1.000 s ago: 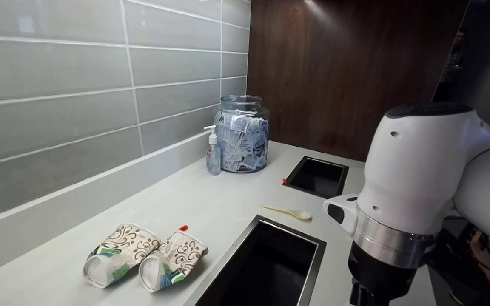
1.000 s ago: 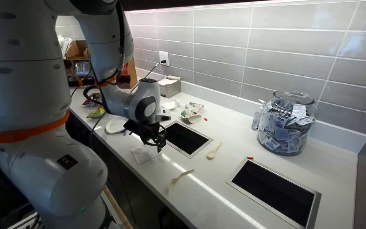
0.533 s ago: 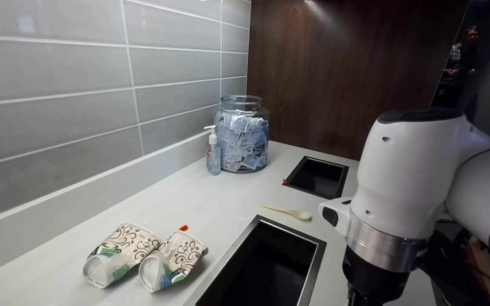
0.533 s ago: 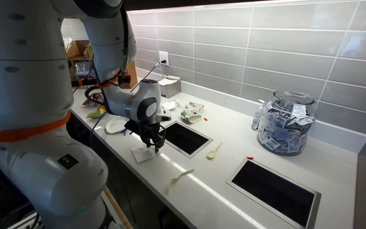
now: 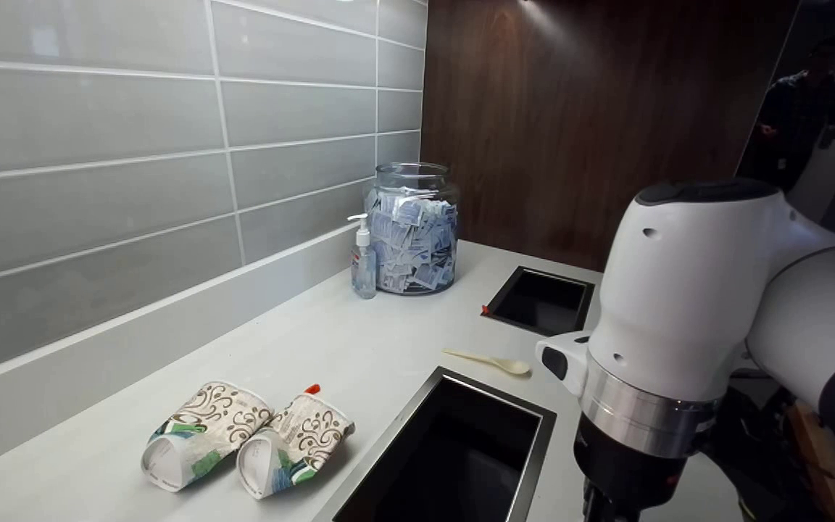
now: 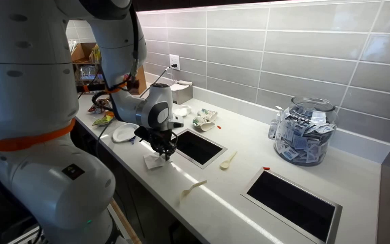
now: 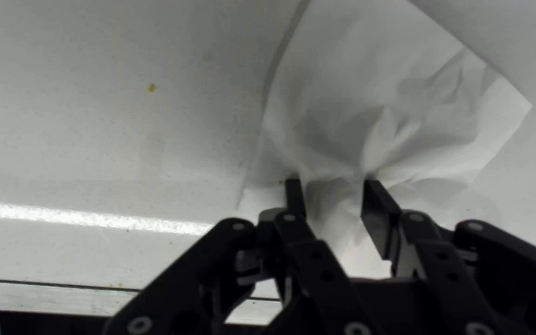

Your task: Use the napkin to wipe the surface and put it in the bin

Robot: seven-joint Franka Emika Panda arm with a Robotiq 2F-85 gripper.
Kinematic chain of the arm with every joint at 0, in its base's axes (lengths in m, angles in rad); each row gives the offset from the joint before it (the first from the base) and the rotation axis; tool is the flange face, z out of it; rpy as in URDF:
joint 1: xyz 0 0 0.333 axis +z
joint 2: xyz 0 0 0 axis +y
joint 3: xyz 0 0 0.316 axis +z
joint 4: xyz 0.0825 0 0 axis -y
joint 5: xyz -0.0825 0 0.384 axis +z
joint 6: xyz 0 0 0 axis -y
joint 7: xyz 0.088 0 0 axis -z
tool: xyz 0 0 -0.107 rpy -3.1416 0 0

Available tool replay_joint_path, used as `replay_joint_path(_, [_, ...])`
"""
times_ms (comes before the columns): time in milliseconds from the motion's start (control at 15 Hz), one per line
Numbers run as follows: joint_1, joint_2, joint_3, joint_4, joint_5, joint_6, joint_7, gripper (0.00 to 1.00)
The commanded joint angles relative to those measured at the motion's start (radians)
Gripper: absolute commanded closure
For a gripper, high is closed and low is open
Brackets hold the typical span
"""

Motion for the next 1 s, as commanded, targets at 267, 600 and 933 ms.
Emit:
replay_joint_path(267, [0.022,0.016,-0.028,0.02,-0.043,-0.026,0.063,0.8])
replay_joint_path(600, [0.023,0.016,-0.031,0.024,-0.043,-0.028,0.076,0.9])
replay_joint_path(933, [0.027,0.004,-0.044,0.028,-0.058,-0.03,0.092,0.91])
